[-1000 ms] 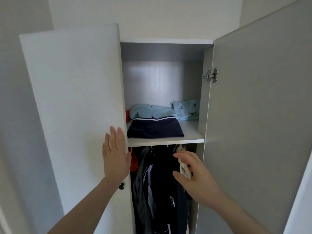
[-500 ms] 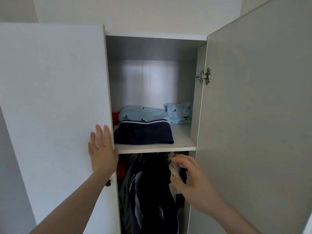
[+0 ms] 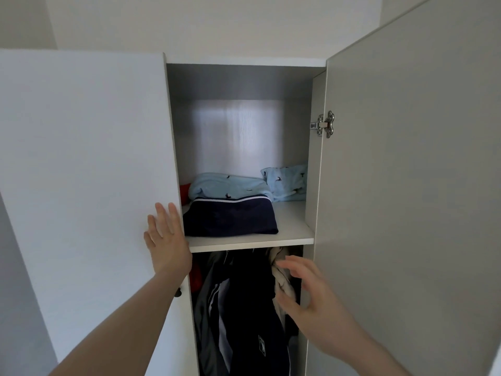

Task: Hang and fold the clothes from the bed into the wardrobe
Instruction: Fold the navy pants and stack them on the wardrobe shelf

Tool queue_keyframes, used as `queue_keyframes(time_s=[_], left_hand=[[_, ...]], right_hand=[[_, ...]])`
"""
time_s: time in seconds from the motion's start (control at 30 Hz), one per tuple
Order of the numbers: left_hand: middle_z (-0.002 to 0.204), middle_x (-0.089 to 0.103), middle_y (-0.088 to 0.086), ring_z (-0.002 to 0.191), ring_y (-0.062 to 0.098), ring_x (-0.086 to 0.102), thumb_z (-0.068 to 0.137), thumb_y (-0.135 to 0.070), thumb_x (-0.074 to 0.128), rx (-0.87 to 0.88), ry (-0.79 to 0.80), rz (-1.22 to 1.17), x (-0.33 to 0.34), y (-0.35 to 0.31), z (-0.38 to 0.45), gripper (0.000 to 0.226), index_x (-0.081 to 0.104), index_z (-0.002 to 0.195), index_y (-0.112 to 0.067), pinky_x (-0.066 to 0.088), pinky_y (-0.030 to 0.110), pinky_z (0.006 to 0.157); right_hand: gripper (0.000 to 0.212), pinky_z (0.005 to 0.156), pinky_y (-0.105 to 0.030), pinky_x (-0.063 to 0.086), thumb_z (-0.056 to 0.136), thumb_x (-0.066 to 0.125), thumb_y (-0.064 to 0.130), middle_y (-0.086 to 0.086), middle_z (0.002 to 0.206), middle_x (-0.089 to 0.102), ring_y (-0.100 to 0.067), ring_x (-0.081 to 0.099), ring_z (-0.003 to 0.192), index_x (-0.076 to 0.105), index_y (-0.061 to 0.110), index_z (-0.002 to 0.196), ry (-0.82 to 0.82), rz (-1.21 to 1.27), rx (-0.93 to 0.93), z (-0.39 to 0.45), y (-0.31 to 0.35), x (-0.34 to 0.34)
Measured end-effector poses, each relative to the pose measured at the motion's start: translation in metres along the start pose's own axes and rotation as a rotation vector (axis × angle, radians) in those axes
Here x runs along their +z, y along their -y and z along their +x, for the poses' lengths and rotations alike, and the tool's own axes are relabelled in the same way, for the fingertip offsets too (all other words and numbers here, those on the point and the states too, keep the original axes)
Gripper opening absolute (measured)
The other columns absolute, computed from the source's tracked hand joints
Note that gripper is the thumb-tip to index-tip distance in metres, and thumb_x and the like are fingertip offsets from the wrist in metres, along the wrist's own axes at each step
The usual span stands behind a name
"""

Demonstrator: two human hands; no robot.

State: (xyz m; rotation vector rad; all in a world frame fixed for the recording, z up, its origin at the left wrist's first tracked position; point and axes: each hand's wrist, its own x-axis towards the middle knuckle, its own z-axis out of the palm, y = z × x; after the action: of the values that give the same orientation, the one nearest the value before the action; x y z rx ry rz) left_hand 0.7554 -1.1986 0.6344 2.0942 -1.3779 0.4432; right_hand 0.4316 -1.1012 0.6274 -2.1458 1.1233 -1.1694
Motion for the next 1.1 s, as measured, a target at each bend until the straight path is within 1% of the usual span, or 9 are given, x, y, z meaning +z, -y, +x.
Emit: queue_keyframes(time_s=[0.1, 0.17, 0.3, 0.53, 0.73, 0.9, 0.97, 1.03, 1.1], left_hand=[[0.161, -0.034, 0.017, 0.152, 0.046, -0.005, 0.084, -0.010, 0.066, -0.015, 0.072, 0.020, -0.008, -0.005, 0.001, 0.123, -0.037, 0.150, -0.013, 0.017, 0.055, 0.123], [0.159, -0.038, 0.016, 0.152, 0.046, -0.008, 0.081, -0.011, 0.067, -0.005, 0.125, 0.010, -0.015, -0.005, 0.000, 0.126, -0.038, 0.150, -0.013, 0.014, 0.054, 0.124], [0.161, -0.034, 0.014, 0.152, 0.047, -0.011, 0.083, -0.025, 0.066, 0.065, 0.204, 0.011, -0.034, 0.005, -0.005, 0.121, -0.032, 0.153, -0.014, 0.011, 0.053, 0.125], [0.165, -0.028, 0.003, 0.154, 0.037, -0.014, 0.084, -0.039, 0.065, 0.400, 0.270, -0.074, -0.072, 0.023, -0.041, 0.112, -0.015, 0.160, -0.023, 0.009, 0.047, 0.126], [0.169, -0.004, -0.001, 0.154, 0.029, 0.003, 0.083, -0.040, 0.076, 0.678, 0.257, -0.269, -0.105, 0.036, -0.085, 0.099, 0.018, 0.162, -0.025, 0.025, 0.050, 0.122], [0.167, -0.007, -0.010, 0.153, 0.024, 0.004, 0.083, -0.038, 0.077, 0.774, 0.255, -0.344, -0.133, 0.052, -0.110, 0.093, 0.024, 0.159, -0.030, 0.038, 0.045, 0.116], [0.167, -0.005, -0.009, 0.153, 0.023, 0.007, 0.082, -0.039, 0.077, 0.808, 0.238, -0.366, -0.142, 0.056, -0.116, 0.091, 0.028, 0.158, -0.029, 0.038, 0.044, 0.115], [0.167, -0.004, -0.011, 0.153, 0.021, 0.006, 0.083, -0.040, 0.076, 0.820, 0.233, -0.379, -0.150, 0.062, -0.119, 0.089, 0.030, 0.157, -0.030, 0.036, 0.043, 0.117], [0.167, -0.004, -0.013, 0.153, 0.019, 0.005, 0.083, -0.041, 0.075, 0.828, 0.231, -0.376, -0.156, 0.070, -0.120, 0.087, 0.031, 0.156, -0.031, 0.033, 0.042, 0.119]], right_hand=[[0.047, 0.109, -0.019, 0.038, 0.084, 0.064, 0.052, 0.032, 0.145, 0.038, 0.007, 0.044, 0.133, 0.053, 0.053, 0.130, -0.028, 0.002, 0.008, -0.006, 0.007, 0.001], [0.044, 0.106, -0.014, 0.037, 0.089, 0.070, 0.041, 0.036, 0.143, 0.037, 0.010, 0.044, 0.131, 0.054, 0.054, 0.128, -0.049, 0.007, 0.021, -0.012, 0.012, 0.002], [0.047, 0.098, -0.002, 0.036, 0.091, 0.075, 0.024, 0.037, 0.139, 0.041, 0.009, 0.047, 0.129, 0.056, 0.051, 0.124, -0.112, -0.017, 0.032, -0.024, 0.029, 0.004], [0.050, 0.114, -0.031, 0.040, 0.090, 0.074, 0.017, 0.033, 0.137, 0.045, 0.004, 0.046, 0.134, 0.058, 0.046, 0.128, -0.333, -0.009, 0.066, -0.053, 0.064, -0.003], [0.059, 0.108, -0.030, 0.042, 0.089, 0.069, 0.002, 0.017, 0.140, 0.047, -0.005, 0.045, 0.137, 0.056, 0.039, 0.133, -0.735, -0.060, 0.028, -0.102, 0.083, -0.045], [0.064, 0.114, -0.031, 0.032, 0.085, 0.069, 0.002, 0.007, 0.141, 0.043, -0.011, 0.038, 0.139, 0.048, 0.026, 0.140, -1.044, -0.277, 0.088, -0.133, 0.083, -0.082], [0.070, 0.116, -0.029, 0.029, 0.087, 0.069, 0.005, 0.008, 0.146, 0.039, -0.014, 0.036, 0.141, 0.039, 0.023, 0.148, -1.021, -0.257, 0.160, -0.134, 0.082, -0.087], [0.073, 0.115, -0.034, 0.036, 0.091, 0.067, 0.007, 0.011, 0.148, 0.042, -0.014, 0.043, 0.139, 0.032, 0.024, 0.153, -0.913, -0.102, 0.276, -0.129, 0.082, -0.084], [0.055, 0.103, -0.039, 0.047, 0.094, 0.062, 0.009, 0.007, 0.135, 0.057, -0.018, 0.057, 0.123, 0.041, 0.023, 0.143, -0.856, -0.056, 0.379, -0.127, 0.079, -0.080]])
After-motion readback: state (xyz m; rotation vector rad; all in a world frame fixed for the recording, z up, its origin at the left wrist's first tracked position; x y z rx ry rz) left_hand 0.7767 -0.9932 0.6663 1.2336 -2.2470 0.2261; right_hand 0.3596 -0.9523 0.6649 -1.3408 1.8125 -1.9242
